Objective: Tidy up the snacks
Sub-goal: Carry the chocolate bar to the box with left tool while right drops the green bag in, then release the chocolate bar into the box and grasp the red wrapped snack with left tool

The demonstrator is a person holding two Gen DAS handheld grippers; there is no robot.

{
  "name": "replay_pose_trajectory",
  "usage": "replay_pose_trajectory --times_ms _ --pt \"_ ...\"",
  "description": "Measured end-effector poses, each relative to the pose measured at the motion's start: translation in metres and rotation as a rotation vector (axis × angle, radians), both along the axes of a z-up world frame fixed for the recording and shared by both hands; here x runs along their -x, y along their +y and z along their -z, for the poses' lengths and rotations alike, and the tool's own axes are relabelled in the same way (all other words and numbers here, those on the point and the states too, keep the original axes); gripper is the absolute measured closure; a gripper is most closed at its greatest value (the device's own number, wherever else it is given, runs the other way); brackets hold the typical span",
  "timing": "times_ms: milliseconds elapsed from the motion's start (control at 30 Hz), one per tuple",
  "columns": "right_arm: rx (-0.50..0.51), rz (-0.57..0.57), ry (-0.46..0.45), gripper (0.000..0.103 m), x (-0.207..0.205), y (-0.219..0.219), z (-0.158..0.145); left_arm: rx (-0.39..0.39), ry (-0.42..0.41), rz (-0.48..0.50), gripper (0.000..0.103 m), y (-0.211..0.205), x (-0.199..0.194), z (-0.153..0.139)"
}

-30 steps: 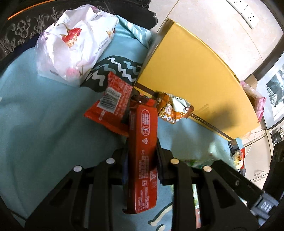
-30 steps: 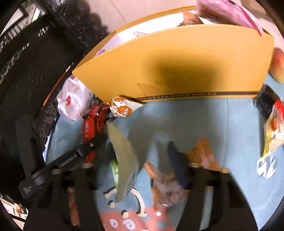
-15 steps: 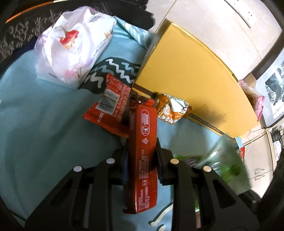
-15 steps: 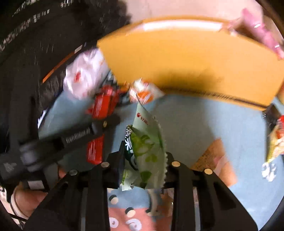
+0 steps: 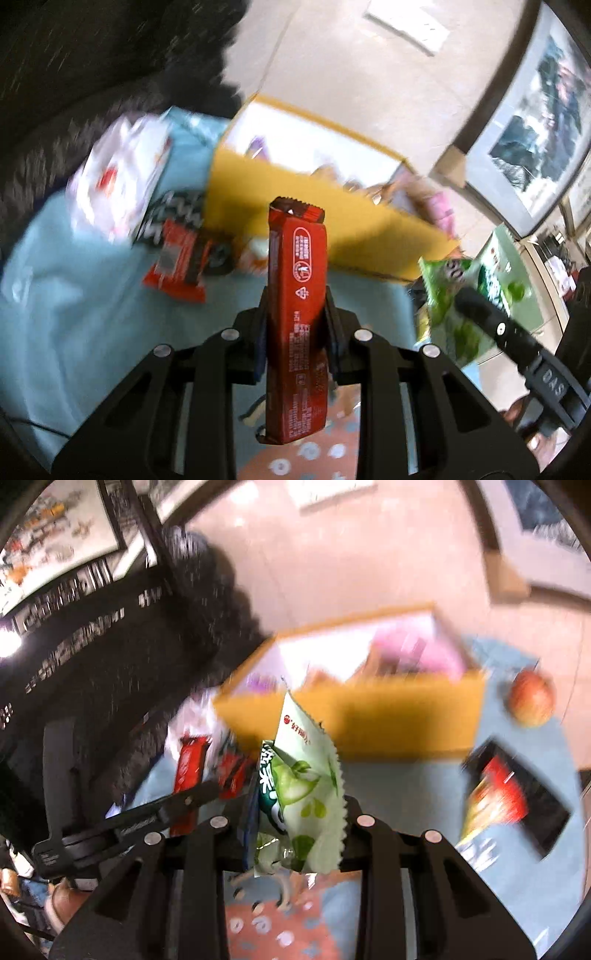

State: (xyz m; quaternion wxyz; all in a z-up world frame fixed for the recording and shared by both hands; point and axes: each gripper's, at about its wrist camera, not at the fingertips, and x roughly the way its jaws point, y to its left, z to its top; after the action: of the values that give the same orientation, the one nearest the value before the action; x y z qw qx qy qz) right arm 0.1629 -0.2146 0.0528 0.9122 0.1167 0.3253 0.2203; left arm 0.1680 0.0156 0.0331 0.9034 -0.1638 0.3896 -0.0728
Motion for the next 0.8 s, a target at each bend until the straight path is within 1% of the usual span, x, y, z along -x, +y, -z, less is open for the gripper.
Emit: replay_pose_trajectory --times_ms 33,100,167,233,333,367,400,433,467,500,567,600,633,700,733,767,800 --pt "-0.002 0.017 -0.027 0.072 -0.004 -0.007 -0.010 -0.012 -0.018 0.006 0.078 -0.006 -0.006 -0.015" --pt "-0.006 0.045 -0.065 0.071 -0.016 -0.017 -0.024 -0.024 -0.048 0.015 0.078 -0.013 -0.017 -0.035" --pt "0.025 0.077 -0.107 0.071 -0.035 -0.016 -0.036 -0.045 -0.073 0.012 0.078 -0.022 -0.043 -0.054" --pt "0.063 0.103 -0.134 0.070 -0.053 -0.012 -0.040 -0.065 -0.070 -0.006 0.078 -0.025 -0.076 -0.062" --pt "0.129 0.141 -0.151 0.069 -0.089 -0.004 -0.034 -0.120 -0.036 -0.026 0.078 -0.035 -0.127 -0.055" --pt "0.151 0.156 -0.150 0.065 -0.101 -0.001 -0.029 -0.131 -0.026 -0.024 0.078 -0.037 -0.140 -0.051" --pt "0.183 0.169 -0.146 0.049 -0.118 0.005 -0.021 -0.144 -0.010 -0.026 0.077 -0.039 -0.153 -0.044" --pt "0.210 0.179 -0.139 0.040 -0.125 0.007 -0.016 -0.153 0.005 -0.030 0.058 -0.039 -0.163 -0.035" --pt "0.264 0.206 -0.130 0.034 -0.132 0.012 -0.010 -0.159 0.021 -0.044 0.036 -0.038 -0.167 -0.029" --pt "0.293 0.218 -0.132 0.034 -0.133 0.012 -0.009 -0.165 0.025 -0.071 0.016 -0.035 -0.166 -0.024" --pt "0.300 0.232 -0.184 0.033 -0.122 0.009 -0.010 -0.163 -0.029 -0.095 0.014 -0.029 -0.155 -0.025" --pt "0.272 0.242 -0.214 0.033 -0.112 0.001 -0.012 -0.173 -0.039 -0.086 0.013 -0.027 -0.149 -0.027" --pt "0.251 0.246 -0.222 0.033 -0.105 -0.003 -0.013 -0.182 -0.036 -0.079 0.013 -0.025 -0.147 -0.028" --pt "0.177 0.258 -0.224 0.032 -0.088 -0.019 -0.018 -0.182 -0.027 -0.075 0.013 -0.021 -0.141 -0.032" --pt "0.129 0.255 -0.215 0.030 -0.078 -0.027 -0.020 -0.177 -0.018 -0.076 0.012 -0.017 -0.136 -0.034" --pt "0.102 0.249 -0.206 0.019 -0.071 -0.030 -0.022 -0.171 -0.005 -0.077 0.011 -0.013 -0.128 -0.038" --pt "0.070 0.249 -0.204 0.007 -0.059 -0.036 -0.024 -0.164 0.000 -0.077 0.009 -0.008 -0.120 -0.041"
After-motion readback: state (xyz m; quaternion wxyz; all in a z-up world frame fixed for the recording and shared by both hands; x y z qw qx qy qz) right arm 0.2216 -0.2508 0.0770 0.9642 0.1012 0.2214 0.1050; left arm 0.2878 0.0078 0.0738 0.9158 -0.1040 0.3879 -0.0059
